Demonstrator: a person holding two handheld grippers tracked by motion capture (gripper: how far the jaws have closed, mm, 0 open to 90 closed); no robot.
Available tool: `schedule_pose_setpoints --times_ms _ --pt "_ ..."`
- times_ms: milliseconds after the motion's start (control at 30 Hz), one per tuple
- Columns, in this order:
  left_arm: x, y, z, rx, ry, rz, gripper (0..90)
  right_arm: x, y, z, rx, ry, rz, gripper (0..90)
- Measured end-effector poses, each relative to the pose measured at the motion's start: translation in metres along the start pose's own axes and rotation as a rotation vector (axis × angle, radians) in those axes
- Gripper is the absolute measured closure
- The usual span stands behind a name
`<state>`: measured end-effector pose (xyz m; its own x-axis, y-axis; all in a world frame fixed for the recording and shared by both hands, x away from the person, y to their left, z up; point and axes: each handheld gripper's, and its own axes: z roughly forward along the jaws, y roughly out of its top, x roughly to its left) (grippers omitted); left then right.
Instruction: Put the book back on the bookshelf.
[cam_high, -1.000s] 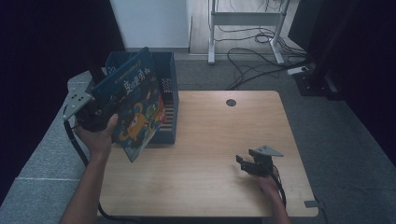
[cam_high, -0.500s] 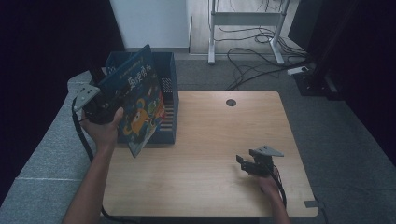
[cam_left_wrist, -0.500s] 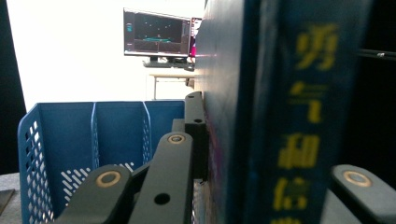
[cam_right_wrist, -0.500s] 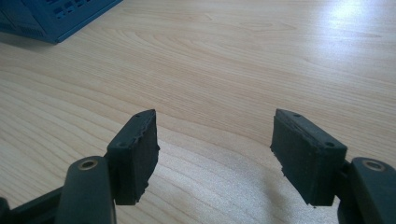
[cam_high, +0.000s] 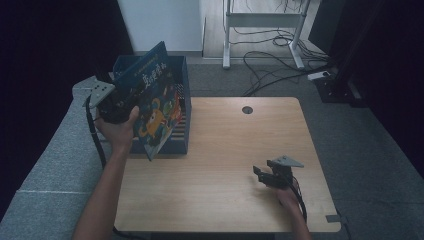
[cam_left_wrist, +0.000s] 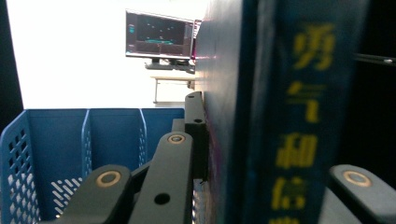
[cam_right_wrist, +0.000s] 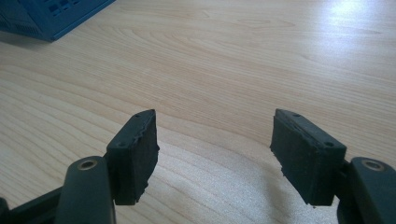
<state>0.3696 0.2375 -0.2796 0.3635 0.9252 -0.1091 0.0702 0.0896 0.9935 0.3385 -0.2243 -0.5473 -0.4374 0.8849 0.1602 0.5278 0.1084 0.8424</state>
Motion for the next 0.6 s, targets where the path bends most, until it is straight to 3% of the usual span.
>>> schedule_pose_setpoints --times_ms 400,600 --pt "0.001 0.001 0.021 -0.006 0.012 -0.006 82.5 -0.001 -0.002 0.004 0.018 -0.007 -0.004 30.7" --pt "-0.001 -0.002 0.032 -0.026 0.055 0.001 82.5 0.000 -0.002 0.003 0.018 -0.007 -0.005 30.8"
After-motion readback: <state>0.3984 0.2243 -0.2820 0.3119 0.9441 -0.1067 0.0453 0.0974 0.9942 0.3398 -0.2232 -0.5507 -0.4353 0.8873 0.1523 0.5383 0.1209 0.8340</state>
